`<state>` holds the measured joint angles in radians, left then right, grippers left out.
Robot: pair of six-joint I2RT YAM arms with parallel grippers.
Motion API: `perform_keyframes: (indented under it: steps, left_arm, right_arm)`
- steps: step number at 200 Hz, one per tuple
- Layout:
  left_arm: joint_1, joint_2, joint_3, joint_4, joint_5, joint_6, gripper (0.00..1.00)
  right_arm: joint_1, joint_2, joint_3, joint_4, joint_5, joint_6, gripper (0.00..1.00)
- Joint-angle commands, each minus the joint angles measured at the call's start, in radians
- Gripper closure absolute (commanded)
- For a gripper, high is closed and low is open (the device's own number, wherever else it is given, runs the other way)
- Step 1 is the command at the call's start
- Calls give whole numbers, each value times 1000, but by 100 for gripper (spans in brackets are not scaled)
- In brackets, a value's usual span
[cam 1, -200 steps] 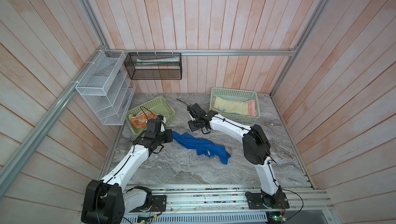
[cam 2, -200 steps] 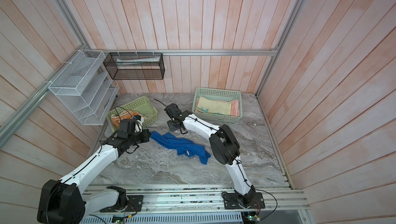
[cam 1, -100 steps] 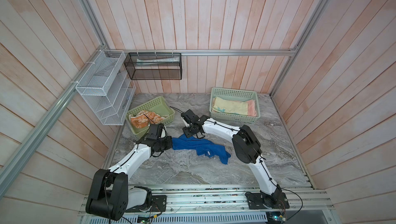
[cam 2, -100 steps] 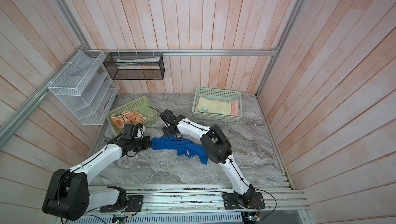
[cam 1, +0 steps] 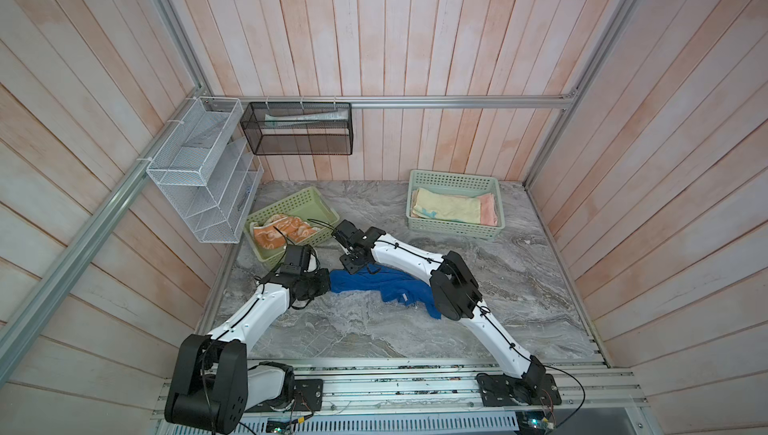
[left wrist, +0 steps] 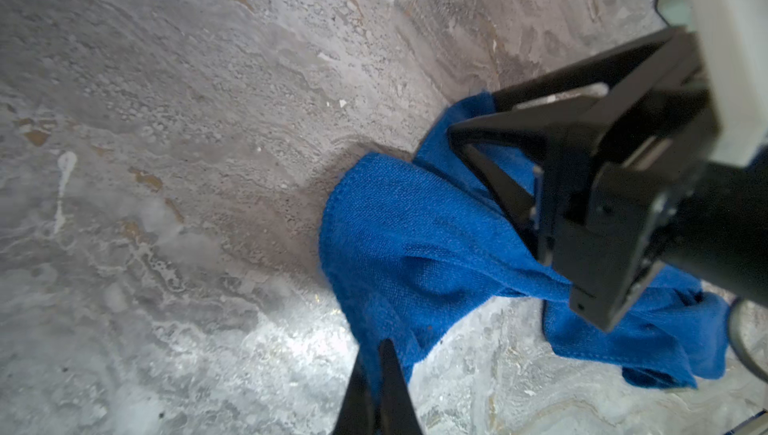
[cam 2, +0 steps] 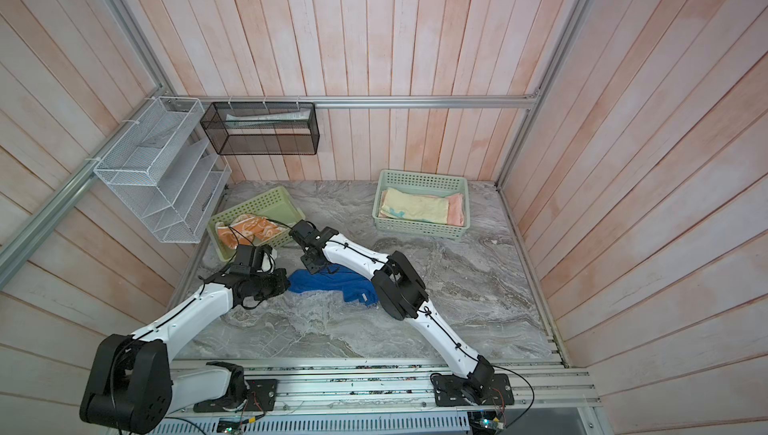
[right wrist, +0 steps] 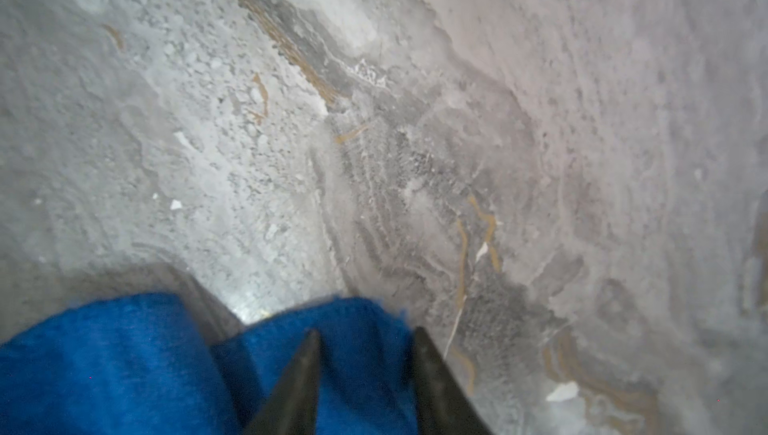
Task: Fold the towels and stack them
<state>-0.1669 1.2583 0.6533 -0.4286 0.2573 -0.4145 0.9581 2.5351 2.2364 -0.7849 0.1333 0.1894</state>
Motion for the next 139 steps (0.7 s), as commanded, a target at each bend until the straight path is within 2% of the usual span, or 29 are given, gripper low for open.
perform_keyframes:
  steps: [1, 12, 41, 50, 77, 102, 139]
  left_arm:
    - [11, -29, 12, -11, 10, 35, 100]
    - [13, -44, 22, -10, 33, 56, 100]
    - [15, -78, 69, 9, 89, 98, 100]
    - [15, -75, 102, 12, 109, 113, 100]
    - [11, -49, 269, -24, 175, 192, 100]
    - [-17, -44, 458, -93, 149, 263, 100]
    - [-101, -27, 778, -191, 86, 331, 100]
  right_arm:
    - [5, 0, -58, -73, 17, 3, 91]
    - [0, -34, -84, -43, 2, -11, 100]
    - [-68, -166, -128, 17, -118, 30, 100]
    - [-91, -232, -148, 42, -119, 35, 100]
    - [-139, -467, -274, 201, 16, 12, 100]
    - [-156, -660, -366, 303, 135, 20, 100]
    - [-153, -982, -572, 525, 272, -43, 100]
